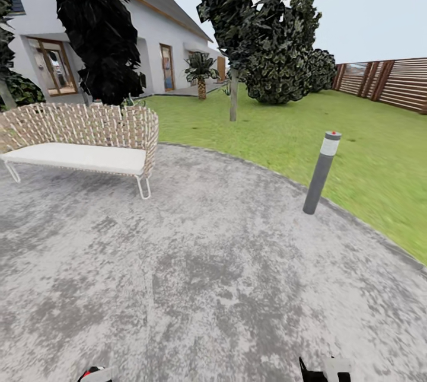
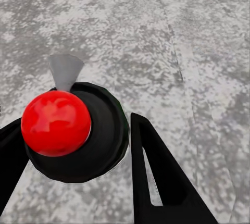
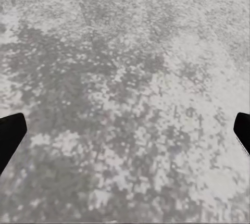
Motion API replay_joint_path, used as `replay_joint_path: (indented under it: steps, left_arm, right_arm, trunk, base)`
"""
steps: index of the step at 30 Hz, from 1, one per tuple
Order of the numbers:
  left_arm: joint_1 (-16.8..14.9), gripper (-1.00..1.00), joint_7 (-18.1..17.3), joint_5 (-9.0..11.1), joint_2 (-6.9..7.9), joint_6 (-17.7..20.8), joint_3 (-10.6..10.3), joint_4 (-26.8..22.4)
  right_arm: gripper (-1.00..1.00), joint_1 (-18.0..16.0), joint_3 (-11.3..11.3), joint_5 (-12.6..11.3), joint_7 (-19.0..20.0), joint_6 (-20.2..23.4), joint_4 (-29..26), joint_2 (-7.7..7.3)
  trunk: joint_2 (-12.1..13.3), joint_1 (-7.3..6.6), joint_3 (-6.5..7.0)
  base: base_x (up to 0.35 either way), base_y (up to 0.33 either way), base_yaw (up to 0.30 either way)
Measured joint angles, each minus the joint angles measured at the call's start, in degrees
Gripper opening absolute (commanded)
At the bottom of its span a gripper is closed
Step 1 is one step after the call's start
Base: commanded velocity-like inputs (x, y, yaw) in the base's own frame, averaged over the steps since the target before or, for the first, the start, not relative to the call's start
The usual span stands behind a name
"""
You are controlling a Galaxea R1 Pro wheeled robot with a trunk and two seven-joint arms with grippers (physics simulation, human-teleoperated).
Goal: Pick up the pesticide atomizer in the garden and spray insectifuge to fully cover both potted plants in the garden.
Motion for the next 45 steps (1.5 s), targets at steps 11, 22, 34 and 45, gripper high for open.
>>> replay_joint_path:
  steps: [11,22,34,45]
  left_arm:
    - [0.00,-1.00,0.01,0.00,-0.02,0.00,0.01,0.00]
    - [0.00,-1.00,0.04,-0.01,0.00,-0.04,0.00,-0.01]
    - [0.00,-1.00,0.04,-0.08,0.08,-0.09,-0.06,-0.01]
    - [0.00,-1.00,0.60,-0.03,0.16,0.33,0.19,-0.01]
  right_arm:
    - [1.00,0.00,0.00,0.00,0.02,0.02,0.05,0.00]
    - [1.00,0.00,0.00,0.00,0.03,0.04,0.05,0.00]
    - [1.00,0.00,0.00,0.00,0.06,0.05,0.05,0.00]
    - [1.00,0.00,0.00,0.00,0.07,0.05,0.05,0.00]
  trunk:
    - [0.00,0.00,0.04]
    - [0.00,0.00,0.04]
    - [0.00,0.03,0.04]
    - [0.00,0.03,0.04]
  base:
    - [0.298,-0.171,0.279]
    - [0.320,-0.047,0.279]
    - [0.037,0.000,0.279]
    - [0.000,0.000,0.279]
